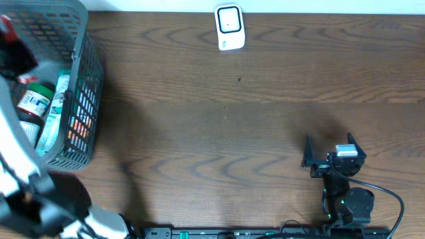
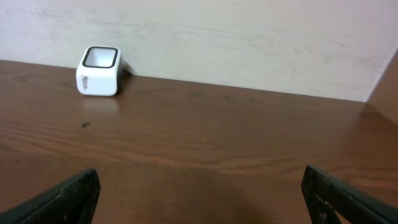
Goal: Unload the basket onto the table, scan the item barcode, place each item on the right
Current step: 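Lift the red tube out and place it on the table center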
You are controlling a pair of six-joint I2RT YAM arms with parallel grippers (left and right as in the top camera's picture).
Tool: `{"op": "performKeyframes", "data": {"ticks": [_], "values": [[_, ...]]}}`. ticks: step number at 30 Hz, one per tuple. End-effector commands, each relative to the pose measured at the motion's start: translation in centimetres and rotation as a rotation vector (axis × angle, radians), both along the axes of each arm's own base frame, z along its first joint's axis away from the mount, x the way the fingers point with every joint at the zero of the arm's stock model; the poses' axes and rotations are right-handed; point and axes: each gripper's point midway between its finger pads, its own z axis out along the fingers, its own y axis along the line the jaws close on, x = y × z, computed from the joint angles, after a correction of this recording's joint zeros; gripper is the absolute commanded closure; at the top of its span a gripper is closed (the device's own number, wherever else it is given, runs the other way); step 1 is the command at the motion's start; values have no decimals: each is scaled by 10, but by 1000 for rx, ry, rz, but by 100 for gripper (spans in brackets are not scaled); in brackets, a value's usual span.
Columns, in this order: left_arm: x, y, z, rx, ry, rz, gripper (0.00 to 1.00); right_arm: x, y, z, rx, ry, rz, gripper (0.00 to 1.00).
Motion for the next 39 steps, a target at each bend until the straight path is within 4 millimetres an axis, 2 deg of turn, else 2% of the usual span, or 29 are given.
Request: {"op": "performKeyframes", "data": {"ticks": [1, 3, 5, 9, 12, 15, 21, 24, 26, 29, 33, 39], "values": [[-23, -12, 53, -22, -135, 98, 92, 0, -3, -1, -10, 3, -14, 1], [-38, -34, 78, -42, -192, 83, 93, 0, -3, -1, -10, 3, -14, 1], [-50, -61, 92, -74, -221, 23, 93, 0, -3, -1, -10, 3, -14, 1], [-73, -121, 100, -147, -201, -111, 93, 0, -3, -1, -10, 3, -14, 1], [-84, -166, 90, -188, -133, -221, 93, 0, -3, -1, -10, 3, -14, 1], [-87, -211, 71, -221, -47, -351, 92, 0, -3, -1, -10, 3, -14, 1], [-80, -275, 18, -259, 92, -537, 93, 0, -3, -1, -10, 3, -14, 1], [-73, -293, -14, -277, 150, -572, 93, 0, -3, -1, -10, 3, -14, 1], [-69, -298, -34, -289, 182, -564, 93, 0, -3, -1, -10, 3, -14, 1], [-60, -300, -58, -301, 211, -548, 92, 0, -3, -1, -10, 3, -14, 1], [-40, -289, -84, -266, 238, -465, 92, 0, -3, -1, -10, 3, -14, 1], [-27, -303, -127, -273, 339, -484, 92, 0, -3, -1, -10, 3, -13, 1]]}}
